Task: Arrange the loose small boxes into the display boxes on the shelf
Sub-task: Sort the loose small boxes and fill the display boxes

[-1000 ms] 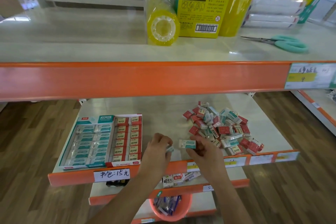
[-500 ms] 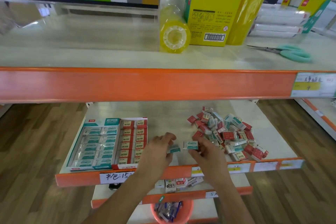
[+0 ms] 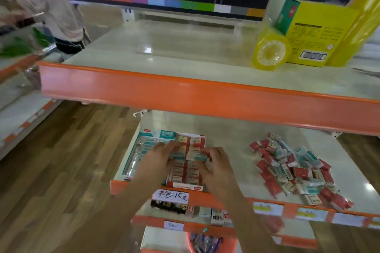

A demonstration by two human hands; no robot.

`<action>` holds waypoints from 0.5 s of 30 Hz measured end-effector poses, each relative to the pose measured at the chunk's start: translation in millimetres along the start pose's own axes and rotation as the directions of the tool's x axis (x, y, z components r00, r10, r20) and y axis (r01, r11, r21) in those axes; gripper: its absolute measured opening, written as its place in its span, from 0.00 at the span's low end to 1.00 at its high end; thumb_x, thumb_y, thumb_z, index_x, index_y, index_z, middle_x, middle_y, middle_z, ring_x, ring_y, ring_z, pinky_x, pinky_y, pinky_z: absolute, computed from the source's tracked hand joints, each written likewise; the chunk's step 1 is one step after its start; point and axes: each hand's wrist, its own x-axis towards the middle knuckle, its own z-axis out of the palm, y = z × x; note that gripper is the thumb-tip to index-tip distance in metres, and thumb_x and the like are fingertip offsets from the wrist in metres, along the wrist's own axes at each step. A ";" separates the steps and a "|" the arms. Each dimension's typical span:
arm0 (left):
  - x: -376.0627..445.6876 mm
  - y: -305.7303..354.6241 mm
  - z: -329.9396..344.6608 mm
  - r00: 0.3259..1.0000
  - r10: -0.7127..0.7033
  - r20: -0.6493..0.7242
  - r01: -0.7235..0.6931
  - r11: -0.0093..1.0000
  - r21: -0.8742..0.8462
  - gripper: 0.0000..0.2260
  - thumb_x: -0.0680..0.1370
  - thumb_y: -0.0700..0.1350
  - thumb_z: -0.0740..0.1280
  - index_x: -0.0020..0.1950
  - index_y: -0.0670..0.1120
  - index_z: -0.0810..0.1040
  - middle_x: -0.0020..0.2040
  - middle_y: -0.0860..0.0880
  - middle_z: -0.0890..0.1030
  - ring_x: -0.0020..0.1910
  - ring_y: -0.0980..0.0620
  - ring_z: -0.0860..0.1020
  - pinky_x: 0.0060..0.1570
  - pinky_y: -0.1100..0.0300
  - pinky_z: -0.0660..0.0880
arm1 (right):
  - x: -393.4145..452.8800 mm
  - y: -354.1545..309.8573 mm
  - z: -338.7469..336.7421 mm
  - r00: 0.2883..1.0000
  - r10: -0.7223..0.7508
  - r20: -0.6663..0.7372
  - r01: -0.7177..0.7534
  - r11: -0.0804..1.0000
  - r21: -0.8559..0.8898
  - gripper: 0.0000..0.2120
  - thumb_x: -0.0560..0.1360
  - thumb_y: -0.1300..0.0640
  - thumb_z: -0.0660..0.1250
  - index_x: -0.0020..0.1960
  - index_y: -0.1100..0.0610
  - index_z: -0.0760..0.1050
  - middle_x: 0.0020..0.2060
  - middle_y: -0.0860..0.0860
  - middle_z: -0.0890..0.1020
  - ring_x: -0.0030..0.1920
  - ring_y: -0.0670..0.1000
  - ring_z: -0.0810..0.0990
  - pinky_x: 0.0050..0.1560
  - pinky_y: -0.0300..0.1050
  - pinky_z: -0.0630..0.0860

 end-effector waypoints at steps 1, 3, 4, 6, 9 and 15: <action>-0.9 -9.2 -5.7 1.000 -0.015 -0.011 0.015 1.000 0.004 0.17 0.75 0.43 0.68 0.62 0.53 0.71 0.56 0.48 0.78 0.52 0.49 0.77 0.50 0.54 0.77 | 4.9 -7.7 7.2 1.000 0.002 0.014 -0.002 1.000 -0.015 0.14 0.76 0.51 0.68 0.60 0.52 0.74 0.55 0.47 0.72 0.57 0.47 0.70 0.58 0.39 0.69; -1.9 -27.5 -17.1 0.999 -0.040 -0.026 0.041 0.999 0.021 0.14 0.74 0.41 0.68 0.59 0.51 0.74 0.56 0.47 0.78 0.51 0.48 0.78 0.48 0.54 0.77 | 13.2 -22.6 20.6 1.000 -0.010 0.010 0.010 1.000 -0.015 0.13 0.76 0.50 0.68 0.59 0.51 0.75 0.56 0.48 0.73 0.58 0.47 0.70 0.58 0.39 0.69; -1.9 -36.4 -22.2 0.998 -0.055 -0.032 0.056 0.998 0.029 0.14 0.74 0.40 0.68 0.59 0.50 0.75 0.55 0.47 0.78 0.50 0.47 0.78 0.45 0.54 0.77 | 16.8 -29.1 26.4 1.000 -0.027 -0.002 0.027 1.000 -0.005 0.13 0.76 0.50 0.69 0.59 0.51 0.75 0.55 0.48 0.74 0.58 0.48 0.71 0.57 0.39 0.69; -2.2 -51.2 -30.0 0.995 -0.092 -0.039 0.094 0.995 0.039 0.13 0.74 0.39 0.68 0.57 0.49 0.76 0.55 0.46 0.78 0.46 0.46 0.79 0.39 0.56 0.76 | 23.7 -39.9 36.1 0.997 -0.072 0.005 0.072 0.997 -0.029 0.12 0.76 0.49 0.68 0.58 0.50 0.76 0.55 0.46 0.73 0.57 0.47 0.71 0.57 0.39 0.69; -2.9 -63.5 -34.3 0.994 -0.107 -0.032 0.109 0.992 0.068 0.10 0.76 0.42 0.64 0.56 0.50 0.75 0.53 0.47 0.77 0.42 0.49 0.78 0.36 0.57 0.77 | 34.4 -50.1 48.3 0.994 -0.101 0.052 0.105 0.991 -0.083 0.12 0.75 0.47 0.68 0.58 0.46 0.76 0.55 0.44 0.72 0.58 0.47 0.70 0.58 0.44 0.71; -2.0 -68.0 -28.3 0.998 -0.060 -0.034 0.064 0.991 0.121 0.12 0.76 0.42 0.66 0.59 0.49 0.79 0.60 0.49 0.77 0.57 0.50 0.74 0.48 0.55 0.77 | 42.2 -59.1 65.8 0.995 -0.072 0.074 0.083 0.986 -0.147 0.08 0.73 0.47 0.71 0.49 0.45 0.74 0.51 0.42 0.73 0.57 0.48 0.71 0.53 0.45 0.73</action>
